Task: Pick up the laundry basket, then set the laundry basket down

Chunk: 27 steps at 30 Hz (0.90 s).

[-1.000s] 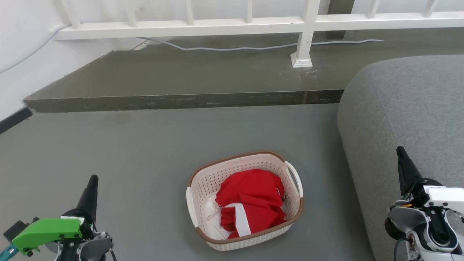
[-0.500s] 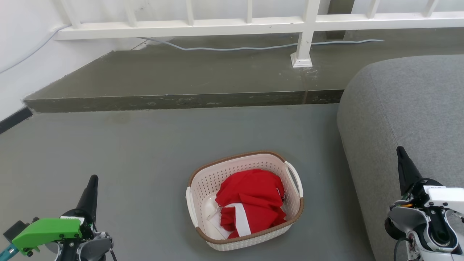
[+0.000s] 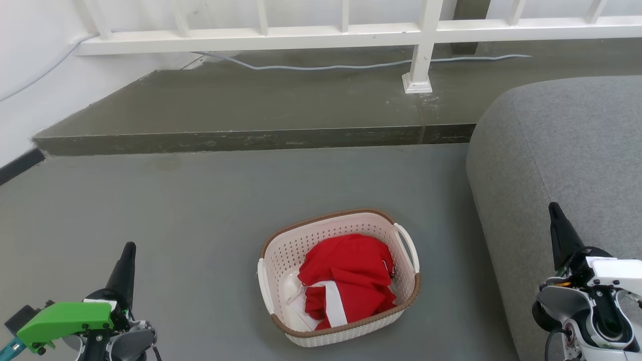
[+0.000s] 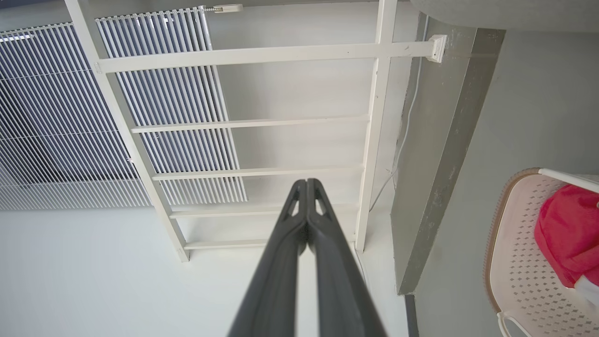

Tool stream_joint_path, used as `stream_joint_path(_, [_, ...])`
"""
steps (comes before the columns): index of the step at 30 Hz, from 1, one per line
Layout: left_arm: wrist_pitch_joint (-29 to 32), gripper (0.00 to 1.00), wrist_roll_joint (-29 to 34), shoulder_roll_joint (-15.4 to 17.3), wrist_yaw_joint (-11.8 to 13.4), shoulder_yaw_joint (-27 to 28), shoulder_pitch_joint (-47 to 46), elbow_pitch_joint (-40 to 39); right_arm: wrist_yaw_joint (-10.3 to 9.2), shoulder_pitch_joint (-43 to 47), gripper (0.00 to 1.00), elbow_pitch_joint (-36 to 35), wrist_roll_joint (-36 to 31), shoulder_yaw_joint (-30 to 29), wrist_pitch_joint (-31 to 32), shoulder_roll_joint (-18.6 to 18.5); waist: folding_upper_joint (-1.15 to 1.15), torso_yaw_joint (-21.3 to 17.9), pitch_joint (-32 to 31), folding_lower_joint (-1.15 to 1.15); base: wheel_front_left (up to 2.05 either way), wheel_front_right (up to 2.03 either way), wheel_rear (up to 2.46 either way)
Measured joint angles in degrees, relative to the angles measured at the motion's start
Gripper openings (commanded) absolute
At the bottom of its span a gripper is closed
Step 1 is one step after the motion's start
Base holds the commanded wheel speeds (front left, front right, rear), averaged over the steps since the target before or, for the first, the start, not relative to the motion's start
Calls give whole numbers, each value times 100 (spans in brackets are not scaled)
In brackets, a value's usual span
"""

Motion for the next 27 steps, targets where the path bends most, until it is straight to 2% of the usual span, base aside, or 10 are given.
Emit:
stream_joint_path(7, [0,0,0,-2,1,-3,3,12,-2,3,0,12,0,3,0,4,0,0,0,0,0,0,0])
stream_joint_path(8, [-1,100,1,-8,4,-14,13,58,-13,25,100,48,-2,7,-1,18,0,0,0,0,0,0,0])
stream_joint_path(13, [-1,100,8,-135,10,-66,165,315,-33,302,100,307,-3,35,-1,156,0,0,2,0,0,0,0])
stream_joint_path(27, [-222,100,146,-136,10,-257,167,145,-33,308,100,109,-179,168,-213,153,0,7,24,0,0,0,0])
